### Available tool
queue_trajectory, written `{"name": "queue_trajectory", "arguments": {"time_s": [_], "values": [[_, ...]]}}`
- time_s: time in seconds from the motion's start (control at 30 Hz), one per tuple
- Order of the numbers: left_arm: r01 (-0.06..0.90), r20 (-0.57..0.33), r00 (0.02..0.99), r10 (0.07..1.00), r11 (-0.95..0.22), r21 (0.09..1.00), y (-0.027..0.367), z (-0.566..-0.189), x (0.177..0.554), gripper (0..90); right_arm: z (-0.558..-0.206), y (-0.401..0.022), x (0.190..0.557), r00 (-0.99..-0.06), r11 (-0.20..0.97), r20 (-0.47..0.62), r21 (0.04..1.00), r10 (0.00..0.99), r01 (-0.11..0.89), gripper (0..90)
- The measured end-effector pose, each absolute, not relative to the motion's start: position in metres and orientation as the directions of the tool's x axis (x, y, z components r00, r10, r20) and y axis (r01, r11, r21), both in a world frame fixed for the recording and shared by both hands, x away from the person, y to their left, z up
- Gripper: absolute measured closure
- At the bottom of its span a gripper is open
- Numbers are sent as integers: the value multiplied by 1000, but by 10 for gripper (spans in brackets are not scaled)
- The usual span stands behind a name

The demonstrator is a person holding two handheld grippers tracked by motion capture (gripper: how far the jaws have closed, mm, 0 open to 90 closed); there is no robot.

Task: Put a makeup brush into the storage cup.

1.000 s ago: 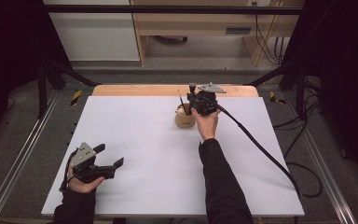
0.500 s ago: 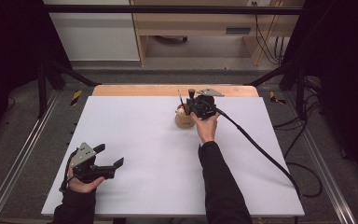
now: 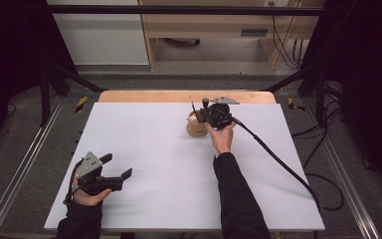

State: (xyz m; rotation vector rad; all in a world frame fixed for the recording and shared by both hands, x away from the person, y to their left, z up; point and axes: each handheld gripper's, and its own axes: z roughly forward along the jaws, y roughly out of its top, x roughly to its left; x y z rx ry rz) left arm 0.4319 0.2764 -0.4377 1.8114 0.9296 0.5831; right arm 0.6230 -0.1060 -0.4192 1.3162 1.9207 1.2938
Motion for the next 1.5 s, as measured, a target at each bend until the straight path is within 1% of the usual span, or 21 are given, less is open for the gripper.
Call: {"name": "queue_trajectory", "arguments": {"time_s": [0.23,0.4,0.63,0.93,1.27,1.37,1.5], "values": [[336,-16,591,806,-229,914,276,-438,432,76,-414,-111,616,-439,124,96,886,893,447,699],[337,-13,594,804,-234,912,275,-438,432,76,-409,-115,602,-461,144,89,884,883,445,672],[337,-15,595,804,-233,912,274,-438,432,76,-398,-125,581,-513,146,107,892,852,428,583],[338,-14,594,804,-233,912,274,-438,431,75,-389,-138,550,-571,159,108,904,814,398,423],[340,-15,592,805,-233,911,274,-438,431,75,-386,-152,522,-599,163,86,923,796,349,236],[340,-15,593,805,-234,911,274,-437,431,75,-385,-156,515,-602,167,84,922,794,349,190],[341,-15,592,806,-234,911,274,-437,431,74,-384,-160,504,-613,168,76,929,787,331,161]]}}
